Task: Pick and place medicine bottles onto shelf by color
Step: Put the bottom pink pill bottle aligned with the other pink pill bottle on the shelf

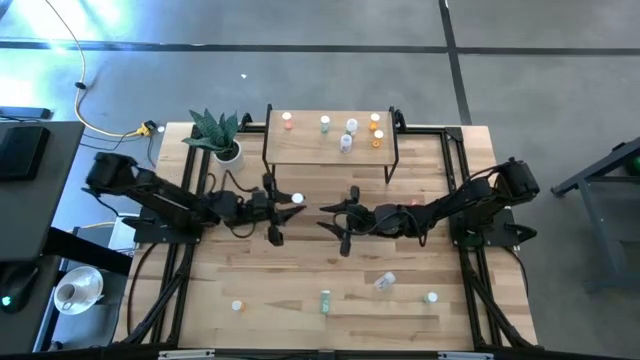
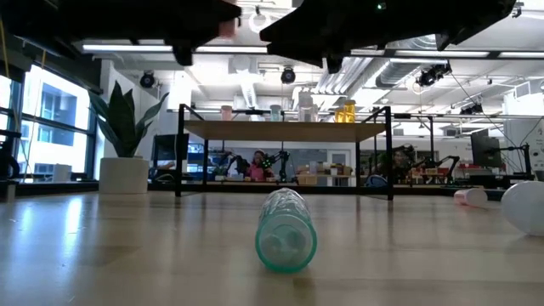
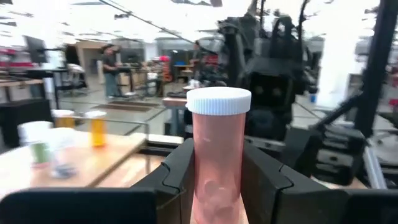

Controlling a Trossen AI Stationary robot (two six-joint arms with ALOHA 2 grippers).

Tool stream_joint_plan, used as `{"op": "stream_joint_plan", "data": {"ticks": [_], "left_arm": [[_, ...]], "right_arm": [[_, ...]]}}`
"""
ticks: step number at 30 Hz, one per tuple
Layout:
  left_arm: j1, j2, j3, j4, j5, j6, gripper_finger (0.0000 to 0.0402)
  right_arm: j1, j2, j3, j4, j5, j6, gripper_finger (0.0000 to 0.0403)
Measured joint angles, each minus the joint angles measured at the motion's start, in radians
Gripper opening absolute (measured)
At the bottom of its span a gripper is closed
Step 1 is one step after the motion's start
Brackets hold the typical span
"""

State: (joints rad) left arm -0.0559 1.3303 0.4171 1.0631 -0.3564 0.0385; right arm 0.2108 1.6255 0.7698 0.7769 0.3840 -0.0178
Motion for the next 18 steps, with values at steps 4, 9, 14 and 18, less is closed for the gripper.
{"op": "stream_joint_plan", "data": {"ticks": [4, 9, 14, 18], "left_arm": [[0.008, -0.121, -0.050, -0.088, -0.074, 0.042, 0.0090], [0.048, -0.235, -0.112, -0.146, -0.161, 0.069, 0.0090], [0.162, -0.272, -0.164, -0.179, -0.128, 0.024, 0.0090], [0.290, -0.270, -0.179, -0.204, -0.023, -0.027, 0.0090]], "right_arm": [[-0.019, -0.003, 0.041, -0.023, -0.001, -0.017, 0.0172], [-0.072, -0.003, 0.155, -0.177, -0.056, -0.056, 0.0172], [-0.150, -0.003, 0.351, -0.504, -0.110, -0.062, 0.0172], [-0.216, -0.003, 0.496, -0.679, -0.180, -0.069, 0.0172]]}}
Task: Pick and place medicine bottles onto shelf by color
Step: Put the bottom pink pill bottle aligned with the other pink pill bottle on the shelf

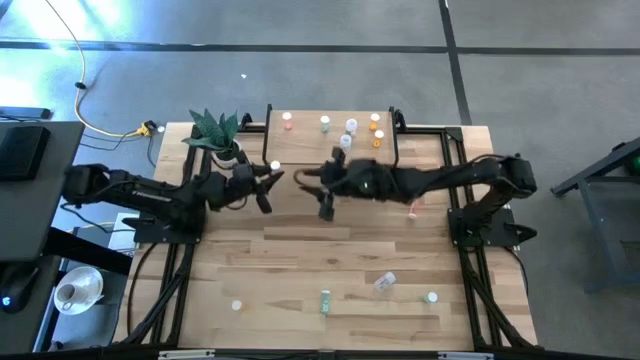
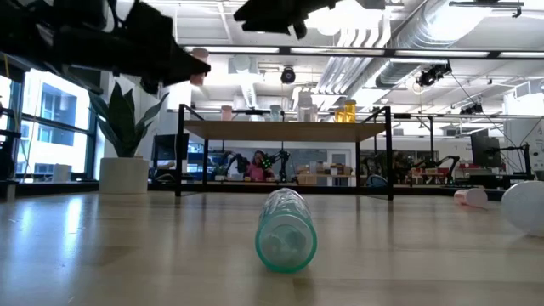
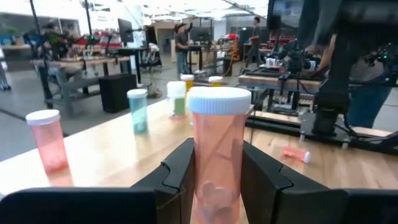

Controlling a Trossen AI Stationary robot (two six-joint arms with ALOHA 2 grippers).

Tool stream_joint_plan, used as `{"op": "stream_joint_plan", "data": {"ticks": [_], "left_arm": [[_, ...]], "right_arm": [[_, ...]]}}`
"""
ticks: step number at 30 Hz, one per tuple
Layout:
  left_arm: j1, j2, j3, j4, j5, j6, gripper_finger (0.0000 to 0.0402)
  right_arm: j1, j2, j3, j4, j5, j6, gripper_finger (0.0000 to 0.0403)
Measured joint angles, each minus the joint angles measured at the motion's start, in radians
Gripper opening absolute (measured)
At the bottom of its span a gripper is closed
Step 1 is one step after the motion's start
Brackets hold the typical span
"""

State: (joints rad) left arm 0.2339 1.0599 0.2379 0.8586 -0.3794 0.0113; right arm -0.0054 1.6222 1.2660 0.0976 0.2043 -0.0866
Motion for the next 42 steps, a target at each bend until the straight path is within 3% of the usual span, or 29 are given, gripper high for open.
{"op": "stream_joint_plan", "data": {"ticks": [6, 11, 19, 29, 34, 42], "left_arm": [[0.152, 0.003, 0.000, -0.001, 0.178, -0.027, 0.0090], [0.217, 0.003, 0.000, -0.002, 0.247, -0.027, 0.0090], [0.238, 0.004, 0.000, -0.002, 0.270, -0.035, 0.0090], [0.238, 0.004, 0.000, -0.032, 0.270, 0.005, 0.0090], [0.238, 0.004, 0.001, -0.042, 0.263, 0.026, 0.0090], [0.239, 0.004, 0.001, -0.043, 0.240, 0.044, 0.0090]], "right_arm": [[-0.106, 0.000, 0.170, -0.130, -0.157, -0.008, 0.0172], [-0.184, 0.000, 0.282, -0.135, -0.171, -0.019, 0.0172], [-0.282, 0.054, 0.500, -0.176, -0.276, 0.045, 0.0172], [-0.322, 0.296, 0.894, -0.588, -0.292, 0.030, 0.0172], [-0.322, 0.359, 0.922, -0.686, -0.321, -0.024, 0.0172], [-0.312, 0.418, 0.923, -0.763, -0.480, -0.106, 0.0172]]}}
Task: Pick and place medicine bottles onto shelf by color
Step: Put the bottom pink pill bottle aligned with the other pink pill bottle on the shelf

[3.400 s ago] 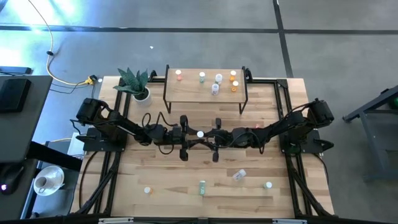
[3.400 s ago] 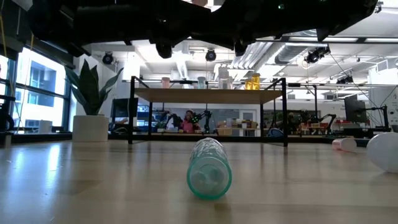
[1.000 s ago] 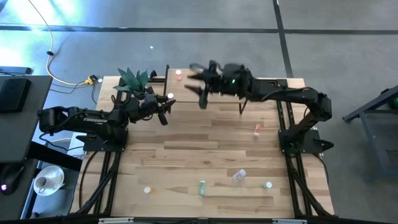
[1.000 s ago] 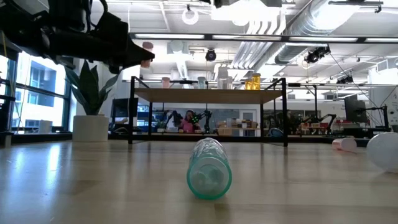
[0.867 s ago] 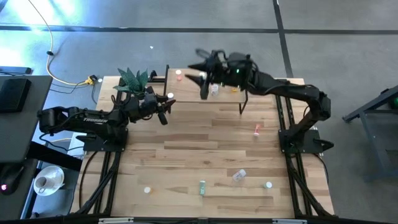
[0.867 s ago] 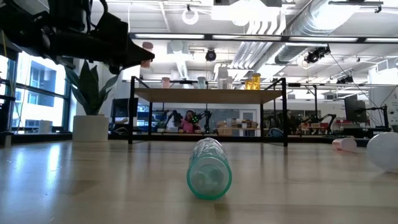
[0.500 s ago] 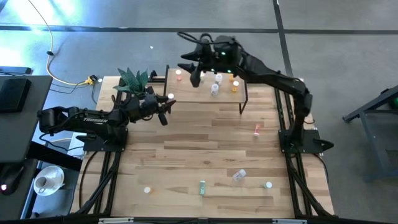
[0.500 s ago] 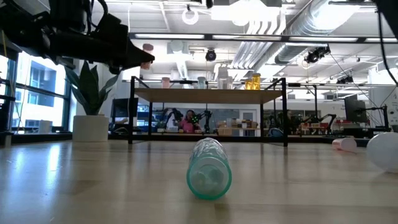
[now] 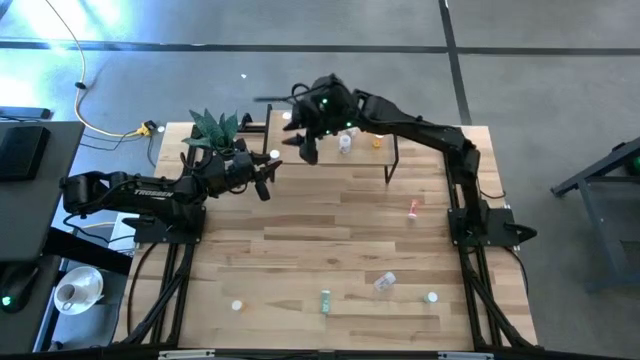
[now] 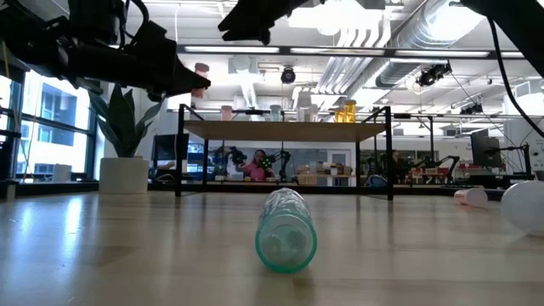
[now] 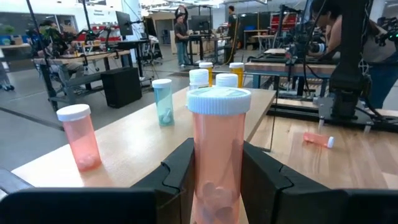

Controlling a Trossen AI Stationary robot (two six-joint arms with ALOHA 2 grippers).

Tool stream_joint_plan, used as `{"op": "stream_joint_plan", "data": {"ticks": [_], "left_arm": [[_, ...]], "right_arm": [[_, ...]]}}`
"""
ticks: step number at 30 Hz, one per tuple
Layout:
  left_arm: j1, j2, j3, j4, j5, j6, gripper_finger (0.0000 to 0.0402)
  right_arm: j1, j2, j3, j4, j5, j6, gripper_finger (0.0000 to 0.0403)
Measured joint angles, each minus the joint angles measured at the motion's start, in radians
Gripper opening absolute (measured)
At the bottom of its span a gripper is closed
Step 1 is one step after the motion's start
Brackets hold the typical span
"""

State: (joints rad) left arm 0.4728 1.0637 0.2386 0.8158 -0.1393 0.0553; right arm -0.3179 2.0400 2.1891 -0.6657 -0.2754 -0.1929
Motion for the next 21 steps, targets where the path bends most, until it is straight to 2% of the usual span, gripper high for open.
{"op": "stream_joint_plan", "data": {"ticks": [8, 14, 21], "left_arm": [[0.000, 0.000, 0.000, 0.000, 0.001, 0.036, 0.0090], [-0.002, 0.000, 0.000, 0.000, 0.039, 0.095, 0.0090], [-0.002, 0.000, 0.000, 0.003, 0.054, 0.097, 0.0090]], "right_arm": [[0.043, 0.045, 0.000, -0.034, -0.085, -0.173, 0.0172], [0.071, 0.070, 0.000, -0.024, -0.078, -0.249, 0.0172], [0.077, 0.078, 0.000, 0.032, -0.063, -0.261, 0.0172]]}}
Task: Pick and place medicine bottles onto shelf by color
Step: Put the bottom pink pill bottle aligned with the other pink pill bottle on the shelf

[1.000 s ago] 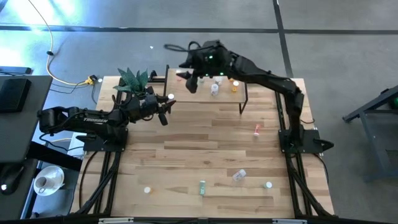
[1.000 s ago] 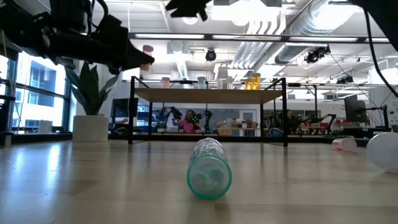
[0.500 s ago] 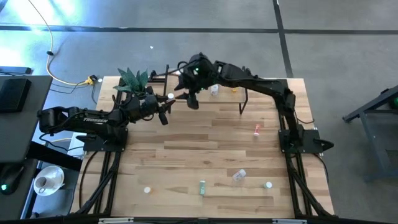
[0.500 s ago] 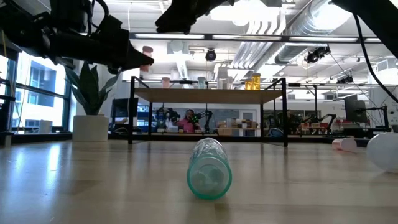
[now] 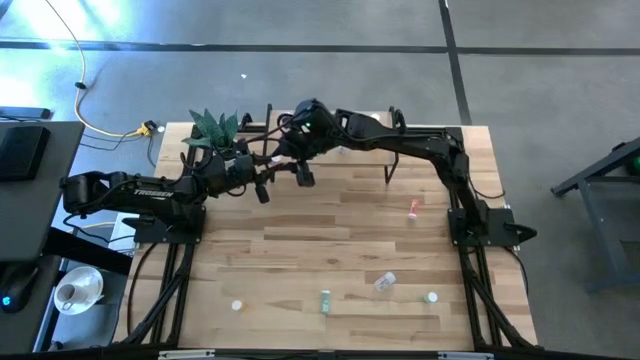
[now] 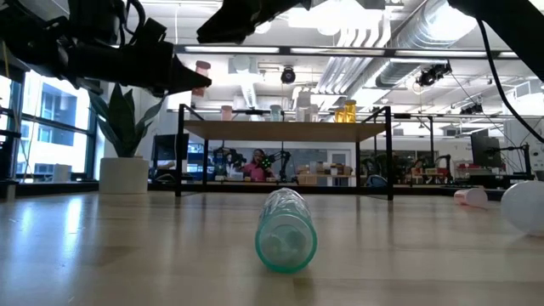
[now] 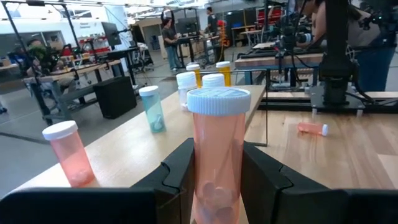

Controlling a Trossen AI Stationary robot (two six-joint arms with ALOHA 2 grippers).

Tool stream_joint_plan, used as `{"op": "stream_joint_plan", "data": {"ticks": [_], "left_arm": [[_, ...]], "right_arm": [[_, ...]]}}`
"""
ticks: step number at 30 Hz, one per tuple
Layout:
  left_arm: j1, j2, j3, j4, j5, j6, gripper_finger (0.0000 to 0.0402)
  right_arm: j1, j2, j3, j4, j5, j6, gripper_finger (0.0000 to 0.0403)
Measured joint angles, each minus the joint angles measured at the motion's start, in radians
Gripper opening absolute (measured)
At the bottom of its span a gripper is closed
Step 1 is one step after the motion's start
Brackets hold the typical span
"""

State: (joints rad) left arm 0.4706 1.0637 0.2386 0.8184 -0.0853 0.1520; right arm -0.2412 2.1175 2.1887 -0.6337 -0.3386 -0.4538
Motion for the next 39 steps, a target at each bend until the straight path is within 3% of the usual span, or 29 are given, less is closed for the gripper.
{"op": "stream_joint_plan", "data": {"ticks": [15, 31, 39], "left_arm": [[-0.041, 0.000, 0.001, 0.086, 0.045, -0.044, 0.0090], [-0.101, 0.000, 0.035, 0.081, -0.039, -0.036, 0.0090], [-0.101, 0.000, 0.035, 0.075, -0.054, -0.024, 0.0090]], "right_arm": [[-0.007, 0.000, 0.000, -0.005, 0.003, 0.034, 0.0172], [-0.007, 0.000, 0.000, -0.013, 0.003, 0.079, 0.0172], [-0.007, 0.000, 0.000, -0.037, 0.006, 0.079, 0.0137]]}}
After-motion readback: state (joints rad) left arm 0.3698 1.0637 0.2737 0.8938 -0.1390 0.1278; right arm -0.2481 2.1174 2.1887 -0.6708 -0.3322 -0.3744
